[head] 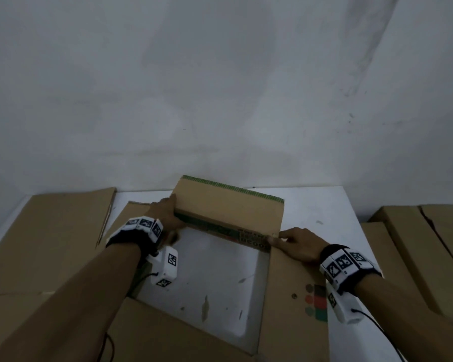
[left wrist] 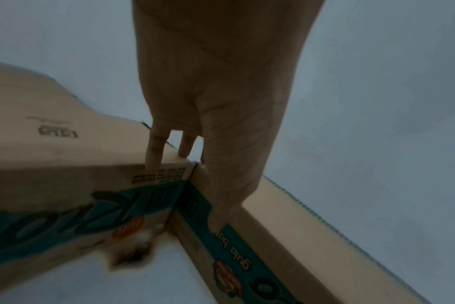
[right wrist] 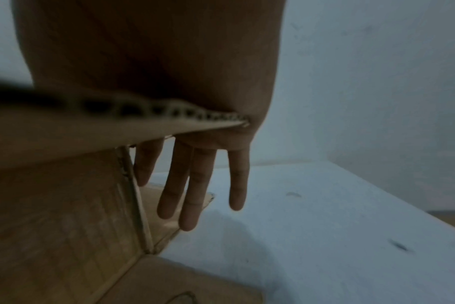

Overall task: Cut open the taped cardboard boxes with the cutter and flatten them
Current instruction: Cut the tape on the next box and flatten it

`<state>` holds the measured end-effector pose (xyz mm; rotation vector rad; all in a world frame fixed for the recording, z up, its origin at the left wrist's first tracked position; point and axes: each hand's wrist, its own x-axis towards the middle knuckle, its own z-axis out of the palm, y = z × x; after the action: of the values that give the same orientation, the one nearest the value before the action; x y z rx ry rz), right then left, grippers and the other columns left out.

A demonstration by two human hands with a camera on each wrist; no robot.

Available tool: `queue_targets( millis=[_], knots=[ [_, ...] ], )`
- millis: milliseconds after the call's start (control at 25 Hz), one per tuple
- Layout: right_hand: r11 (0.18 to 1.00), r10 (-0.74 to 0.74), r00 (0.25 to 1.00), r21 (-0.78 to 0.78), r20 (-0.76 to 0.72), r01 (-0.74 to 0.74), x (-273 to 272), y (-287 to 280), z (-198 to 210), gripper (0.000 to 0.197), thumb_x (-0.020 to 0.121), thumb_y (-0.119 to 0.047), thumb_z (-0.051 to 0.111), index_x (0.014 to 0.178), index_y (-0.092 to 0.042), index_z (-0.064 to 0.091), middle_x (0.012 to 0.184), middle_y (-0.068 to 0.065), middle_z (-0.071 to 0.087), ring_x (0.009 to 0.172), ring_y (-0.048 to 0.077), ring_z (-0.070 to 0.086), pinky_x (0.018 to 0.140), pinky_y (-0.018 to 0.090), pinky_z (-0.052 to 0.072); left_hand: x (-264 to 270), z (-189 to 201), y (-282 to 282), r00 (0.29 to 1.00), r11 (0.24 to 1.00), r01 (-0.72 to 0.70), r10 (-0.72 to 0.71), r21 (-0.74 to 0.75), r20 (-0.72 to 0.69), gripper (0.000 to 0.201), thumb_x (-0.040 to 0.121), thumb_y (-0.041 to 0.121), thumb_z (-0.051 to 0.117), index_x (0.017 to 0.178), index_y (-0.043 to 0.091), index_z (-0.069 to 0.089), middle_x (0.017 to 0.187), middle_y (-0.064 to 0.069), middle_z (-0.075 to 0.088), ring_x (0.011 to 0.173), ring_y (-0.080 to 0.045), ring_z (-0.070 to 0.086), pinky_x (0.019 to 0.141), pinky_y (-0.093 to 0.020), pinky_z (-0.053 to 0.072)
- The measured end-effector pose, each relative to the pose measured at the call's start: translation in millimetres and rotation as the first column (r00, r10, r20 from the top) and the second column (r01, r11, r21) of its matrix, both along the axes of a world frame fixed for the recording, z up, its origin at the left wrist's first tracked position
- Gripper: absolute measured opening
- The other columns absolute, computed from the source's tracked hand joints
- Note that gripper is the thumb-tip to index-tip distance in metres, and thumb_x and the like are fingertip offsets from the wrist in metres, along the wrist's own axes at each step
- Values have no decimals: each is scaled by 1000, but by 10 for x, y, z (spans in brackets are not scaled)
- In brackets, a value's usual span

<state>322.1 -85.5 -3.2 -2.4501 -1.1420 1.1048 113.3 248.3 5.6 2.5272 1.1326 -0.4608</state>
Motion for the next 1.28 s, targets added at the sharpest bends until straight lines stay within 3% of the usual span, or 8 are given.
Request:
queue_targets(
  millis=[200, 320, 480, 640, 840, 1080, 1160, 1280],
  knots=[
    [968, -34, 996, 247, -77, 52, -53, -60, 27, 30, 95, -62, 47, 101, -43, 70, 114, -10, 71, 108, 9, 64, 98, 34, 51, 15, 23, -59, 978, 980, -193, 196, -50, 76, 129, 53, 68, 66, 154, 6, 13, 141, -18, 46, 129, -40, 45, 109, -50, 37],
    [908, -118, 980, 382, -160, 172, -123, -81, 111, 35, 91, -62, 56, 88, -34, 77, 96, -15, 74, 89, 0, 68, 88, 35, 57, -18, 186, -34, 955, 968, -227, 244, -109, 169, 122, 55, 75, 76, 149, 10, 33, 143, -13, 50, 125, -34, 51, 106, -45, 43],
    [823, -183, 961, 502, -209, 266, -207, -105, 308, 38, 83, -65, 59, 90, -34, 80, 115, -20, 65, 107, -3, 59, 98, 37, 52, -206, 549, -55, 829, 923, -303, 378, -237, 412, 80, 64, 68, 81, 116, 13, 55, 120, -2, 60, 102, -23, 59, 84, -35, 49],
    [759, -217, 917, 533, -334, 374, -323, -76, 602, 29, 76, -66, 64, 79, -41, 79, 136, -15, 54, 122, 5, 53, 102, 32, 46, -359, 1000, -98, 665, 923, -228, 380, -310, 643, 80, 52, 73, 83, 102, 14, 62, 107, 0, 65, 95, -19, 62, 74, -34, 52],
    [646, -233, 874, 603, -427, 467, -401, -57, 858, 90, 51, -77, 82, 132, -50, 54, 158, -15, 24, 148, 12, 24, 114, 40, 33, -619, 1415, -315, 485, 936, -109, 345, -336, 803, 61, 65, 57, 86, 104, 13, 69, 101, -6, 71, 89, -28, 66, 74, -40, 57],
    [643, -43, 880, 661, -473, 387, -532, -42, 1147, 106, 50, -73, 86, 139, -66, 29, 161, -3, 27, 149, 29, 23, 117, 59, 28, -1008, 1577, -336, 222, 937, -19, 344, -348, 913, 37, 68, 41, 83, 99, 24, 74, 98, -4, 75, 94, -30, 68, 85, -48, 57],
    [604, 20, 825, 664, -565, 441, -666, -66, 1322, 109, 43, -80, 82, 139, -62, 35, 158, -15, 24, 145, 21, 25, 116, 54, 29, -1097, 1590, -316, 148, 941, -30, 339, -338, 929, 26, 72, 37, 74, 96, 27, 73, 90, 8, 75, 86, -15, 68, 79, -40, 54],
    [424, 12, 519, 474, -855, 772, -730, -102, 1514, 90, 55, -87, 67, 134, -46, 56, 153, -7, 32, 140, 23, 34, 111, 57, 35, -1241, 1559, -258, 99, 942, -43, 336, -333, 937, 10, 82, 32, 70, 92, 30, 72, 86, 15, 74, 82, -5, 67, 75, -35, 51]
  ],
)
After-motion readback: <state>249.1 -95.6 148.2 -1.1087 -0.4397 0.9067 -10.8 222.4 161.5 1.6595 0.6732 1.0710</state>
